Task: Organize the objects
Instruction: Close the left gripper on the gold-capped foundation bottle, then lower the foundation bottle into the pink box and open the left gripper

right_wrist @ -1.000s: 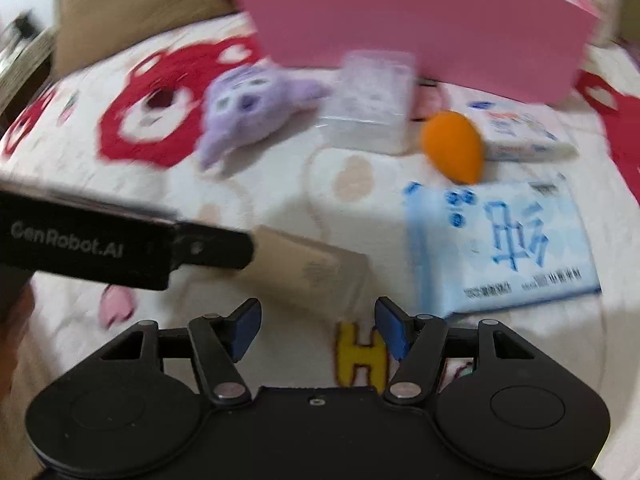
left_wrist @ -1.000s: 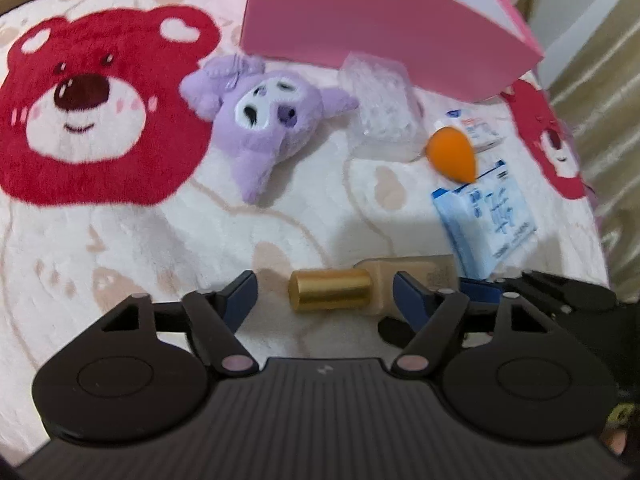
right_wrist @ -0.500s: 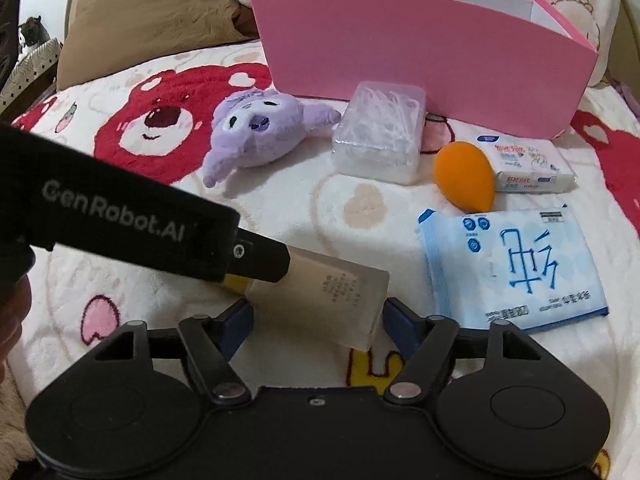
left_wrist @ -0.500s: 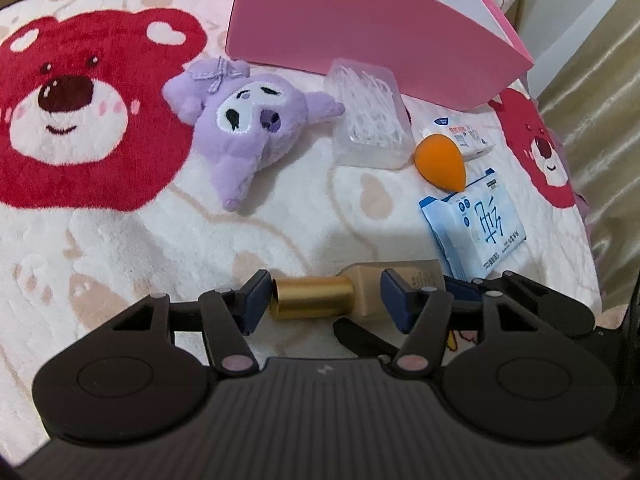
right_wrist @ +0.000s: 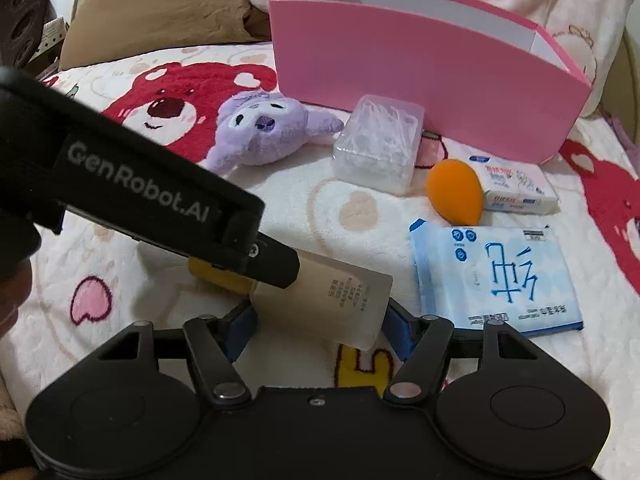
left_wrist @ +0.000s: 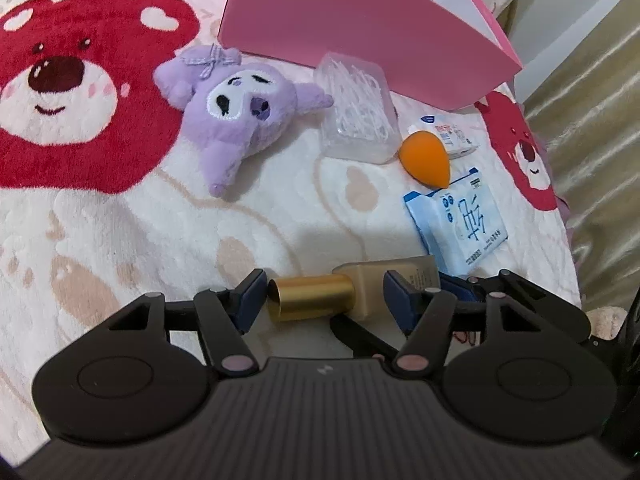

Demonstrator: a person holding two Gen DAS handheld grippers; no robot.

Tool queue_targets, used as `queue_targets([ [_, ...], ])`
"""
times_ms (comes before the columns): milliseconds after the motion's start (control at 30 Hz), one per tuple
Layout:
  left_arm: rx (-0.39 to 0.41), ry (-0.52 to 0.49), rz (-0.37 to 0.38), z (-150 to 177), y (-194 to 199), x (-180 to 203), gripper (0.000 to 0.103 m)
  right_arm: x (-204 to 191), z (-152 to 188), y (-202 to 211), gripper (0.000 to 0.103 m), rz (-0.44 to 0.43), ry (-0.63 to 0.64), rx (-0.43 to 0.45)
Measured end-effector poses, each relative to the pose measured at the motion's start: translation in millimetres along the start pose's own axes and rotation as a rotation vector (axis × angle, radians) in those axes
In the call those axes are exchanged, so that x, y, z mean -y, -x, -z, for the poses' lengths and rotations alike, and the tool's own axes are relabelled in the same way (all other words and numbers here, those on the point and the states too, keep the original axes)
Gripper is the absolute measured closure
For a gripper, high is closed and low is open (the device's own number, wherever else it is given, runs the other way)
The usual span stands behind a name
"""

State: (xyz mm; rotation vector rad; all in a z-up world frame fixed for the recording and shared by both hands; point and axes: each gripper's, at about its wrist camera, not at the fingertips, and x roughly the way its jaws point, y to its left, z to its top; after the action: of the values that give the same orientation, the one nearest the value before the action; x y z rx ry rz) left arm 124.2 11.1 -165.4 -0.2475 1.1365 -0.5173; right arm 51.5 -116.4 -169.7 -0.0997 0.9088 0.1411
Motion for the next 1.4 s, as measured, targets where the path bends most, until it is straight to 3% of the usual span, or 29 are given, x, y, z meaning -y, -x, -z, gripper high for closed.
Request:
queue_targets([
  [133, 0.035, -0.041, 0.010, -2, 16, 7, 0.045, 0, -1, 12, 0.031, 0.014, 0.025, 0.043],
  [433, 0.182, -0.122, 0.077, -23, 82, 38, 0.047, 8, -24, 66, 0.031, 0.045, 0.064, 0.236],
  [633, 0.253, -0.182, 0.112, -74, 120, 71, 0.047, 30, -69, 101, 0.031, 0.056, 0.074, 0.329],
  [833, 0.302, -0.175, 0.104, -142, 124, 96, 0.047, 64, -133, 109, 0.031, 0.075, 0.080, 0.355],
  [1100, 0.238, -0.128, 0.079, -223, 53, 94, 0.045, 116, -202, 46, 0.032, 0.071, 0.054, 0.183],
  [1233, 0.179, -0.051, 0.083, -249, 8, 82, 0.046, 138, -221, 2, 0.032, 0.071, 0.055, 0.085],
  [1400, 0.093, 0.120, 0.081, -266, -48, 60, 0.046, 160, -227, -52, 0.032, 0.041, 0.013, -0.026],
])
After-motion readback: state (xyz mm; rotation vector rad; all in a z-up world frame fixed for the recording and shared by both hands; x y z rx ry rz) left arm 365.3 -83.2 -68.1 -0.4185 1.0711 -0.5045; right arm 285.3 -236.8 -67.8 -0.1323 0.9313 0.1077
